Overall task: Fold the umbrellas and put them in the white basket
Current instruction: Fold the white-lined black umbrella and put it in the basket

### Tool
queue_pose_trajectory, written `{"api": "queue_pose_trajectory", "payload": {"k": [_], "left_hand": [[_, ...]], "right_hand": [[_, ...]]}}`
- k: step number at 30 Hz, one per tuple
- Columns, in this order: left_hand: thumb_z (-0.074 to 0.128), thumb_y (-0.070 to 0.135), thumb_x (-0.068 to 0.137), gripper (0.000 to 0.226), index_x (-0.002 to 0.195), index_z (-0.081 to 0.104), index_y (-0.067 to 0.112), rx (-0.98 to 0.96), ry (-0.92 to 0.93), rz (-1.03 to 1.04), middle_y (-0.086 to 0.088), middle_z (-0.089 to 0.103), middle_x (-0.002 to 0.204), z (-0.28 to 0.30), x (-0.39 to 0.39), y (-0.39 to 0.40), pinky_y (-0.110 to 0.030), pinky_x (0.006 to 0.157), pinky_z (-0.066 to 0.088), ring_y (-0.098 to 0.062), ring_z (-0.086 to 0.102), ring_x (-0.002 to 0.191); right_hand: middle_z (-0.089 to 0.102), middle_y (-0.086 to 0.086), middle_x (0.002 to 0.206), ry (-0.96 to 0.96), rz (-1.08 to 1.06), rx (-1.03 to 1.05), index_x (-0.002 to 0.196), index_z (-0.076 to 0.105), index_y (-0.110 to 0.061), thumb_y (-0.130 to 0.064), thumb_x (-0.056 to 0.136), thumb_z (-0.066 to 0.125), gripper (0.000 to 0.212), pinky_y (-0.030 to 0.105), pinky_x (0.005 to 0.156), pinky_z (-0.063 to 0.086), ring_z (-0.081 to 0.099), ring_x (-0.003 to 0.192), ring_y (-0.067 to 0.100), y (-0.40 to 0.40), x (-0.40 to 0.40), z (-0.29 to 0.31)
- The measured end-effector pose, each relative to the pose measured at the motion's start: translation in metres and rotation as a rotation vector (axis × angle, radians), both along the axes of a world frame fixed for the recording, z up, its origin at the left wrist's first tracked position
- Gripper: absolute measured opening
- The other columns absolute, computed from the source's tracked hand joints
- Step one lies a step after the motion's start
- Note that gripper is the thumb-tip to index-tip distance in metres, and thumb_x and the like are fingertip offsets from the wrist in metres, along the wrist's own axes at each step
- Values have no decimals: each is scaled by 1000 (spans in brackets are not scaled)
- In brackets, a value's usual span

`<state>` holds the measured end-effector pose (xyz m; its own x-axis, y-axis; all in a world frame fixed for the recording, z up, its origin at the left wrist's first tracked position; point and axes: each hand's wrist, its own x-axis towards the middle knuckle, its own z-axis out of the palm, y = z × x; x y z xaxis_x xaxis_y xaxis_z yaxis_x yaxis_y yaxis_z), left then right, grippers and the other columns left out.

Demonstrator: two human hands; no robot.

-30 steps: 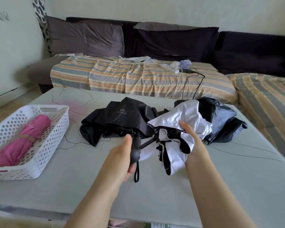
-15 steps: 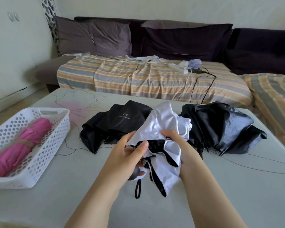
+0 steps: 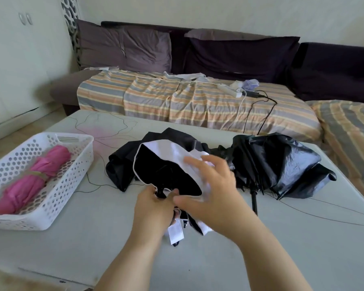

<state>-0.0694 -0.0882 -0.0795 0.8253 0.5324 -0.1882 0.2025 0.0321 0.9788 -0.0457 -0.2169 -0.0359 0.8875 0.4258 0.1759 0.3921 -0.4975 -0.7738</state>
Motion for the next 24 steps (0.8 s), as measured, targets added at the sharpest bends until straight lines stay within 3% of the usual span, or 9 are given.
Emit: {"api": "queue_pose_trajectory", "payload": {"k": [2, 4, 7, 10, 13, 16, 18, 21, 24], "left_hand": [[68, 13, 84, 17, 80, 53, 6, 13, 3, -31, -6, 58, 58, -1, -3, -2, -32, 50, 51, -20, 56, 47], [68, 15, 83, 12, 79, 56, 15, 52, 11, -50, 1, 58, 55, -2, -7, -2, -37, 58, 55, -22, 57, 52], [66, 12, 84, 13, 77, 54, 10, 36, 14, -72, -5, 49, 55, -1, -10, 0, -31, 52, 49, -23, 49, 52], [64, 11, 86, 14, 82, 54, 3, 18, 5, -71, -11, 40, 58, 2, -9, 2, -27, 48, 44, -23, 44, 54], [65, 11, 86, 13, 87, 56, 1, 15, -32, -40, -11, 37, 56, 0, -7, 2, -31, 53, 42, -24, 42, 54], [64, 11, 86, 10, 86, 58, 3, 12, -49, -30, -10, 41, 54, 0, -5, -1, -30, 51, 43, -22, 44, 49], [63, 11, 86, 10, 86, 57, 4, 25, -48, -24, -11, 44, 56, -1, -4, -1, -31, 53, 43, -22, 46, 48], [63, 12, 85, 18, 72, 52, 7, 129, -17, -20, -3, 44, 47, -5, -2, 4, -34, 57, 44, -23, 48, 47], [64, 13, 85, 39, 56, 38, 18, 274, 1, -36, 8, 39, 37, -3, -1, 2, -30, 54, 40, -21, 43, 45]], "right_hand": [[25, -22, 124, 20, -41, -108, 136, 39, -48, -32, 84, 68, 62, 12, 90, 28, 27, 120, 3, 0, 12, -16], [44, -14, 118, 54, -169, -49, 134, 48, -36, -22, 89, 63, 49, 7, 76, 33, 46, 114, 9, -5, 25, -26], [62, -12, 98, 141, -316, 107, 123, 58, -27, -13, 92, 59, 34, 7, 65, 38, 56, 91, 11, -14, 37, -31], [70, -1, 91, 325, -399, 385, 118, 56, -27, -8, 94, 52, 30, 26, 69, 51, 65, 82, 25, -16, 43, -31], [72, 2, 91, 579, -489, 647, 108, 64, -22, -8, 91, 54, 24, 30, 68, 53, 63, 74, 20, -20, 51, -27], [55, 0, 68, 712, -595, 642, 80, 64, -16, -20, 88, 62, 9, 24, 53, 35, 46, 58, 13, -29, 55, -24], [43, -1, 67, 589, -618, 435, 81, 60, -12, -29, 84, 70, 19, 26, 53, 27, 36, 57, 13, -38, 56, -20], [45, -3, 101, 222, -505, 51, 121, 52, -24, -28, 74, 80, 55, 25, 72, 38, 49, 85, 11, -43, 46, -4], [37, -17, 121, -277, -138, 100, 134, 43, -40, -5, 80, 68, 69, 10, 96, 33, 43, 114, 1, -26, 22, 17]]}}
